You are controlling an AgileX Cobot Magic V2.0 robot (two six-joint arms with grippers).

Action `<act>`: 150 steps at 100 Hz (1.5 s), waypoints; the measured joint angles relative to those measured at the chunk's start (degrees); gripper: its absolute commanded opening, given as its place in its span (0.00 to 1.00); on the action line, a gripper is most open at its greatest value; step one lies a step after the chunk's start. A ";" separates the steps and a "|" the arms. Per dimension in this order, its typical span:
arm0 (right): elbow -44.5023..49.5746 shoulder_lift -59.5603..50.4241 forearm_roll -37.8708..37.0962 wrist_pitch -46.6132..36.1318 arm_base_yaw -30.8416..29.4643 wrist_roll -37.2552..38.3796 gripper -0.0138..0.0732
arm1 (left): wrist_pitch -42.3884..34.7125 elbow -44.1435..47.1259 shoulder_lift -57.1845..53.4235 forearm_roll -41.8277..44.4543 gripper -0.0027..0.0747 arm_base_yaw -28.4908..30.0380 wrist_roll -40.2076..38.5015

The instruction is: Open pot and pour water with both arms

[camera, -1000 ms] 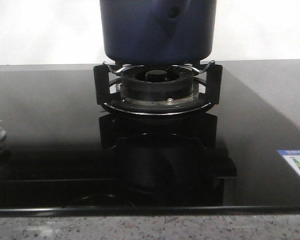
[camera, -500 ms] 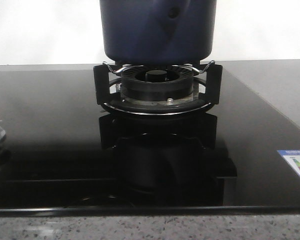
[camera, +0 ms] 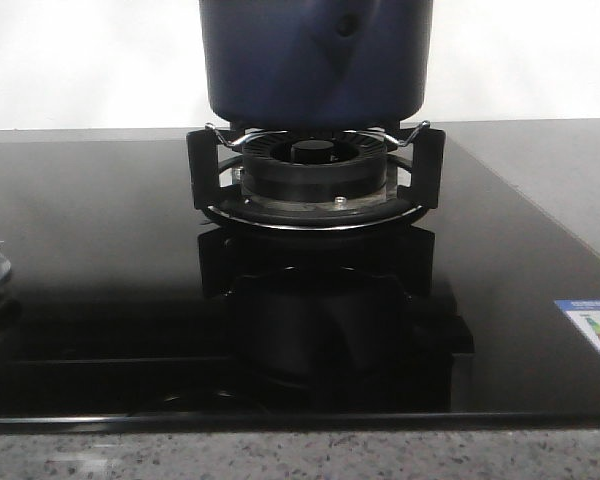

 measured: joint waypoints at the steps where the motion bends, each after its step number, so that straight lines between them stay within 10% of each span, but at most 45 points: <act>1: 0.00 0.00 -0.31 0.00 0.00 0.00 0.48 | 0.00 0.00 0.00 0.00 0.36 0.00 0.00; 65: -0.08 0.00 -16.91 3.27 0.00 0.00 0.48 | 0.00 0.00 0.00 0.00 0.36 0.00 0.00; 150: -9.36 4.03 -16.90 -1.59 -0.02 1.16 0.48 | 0.27 0.00 0.00 0.00 0.36 0.00 -0.04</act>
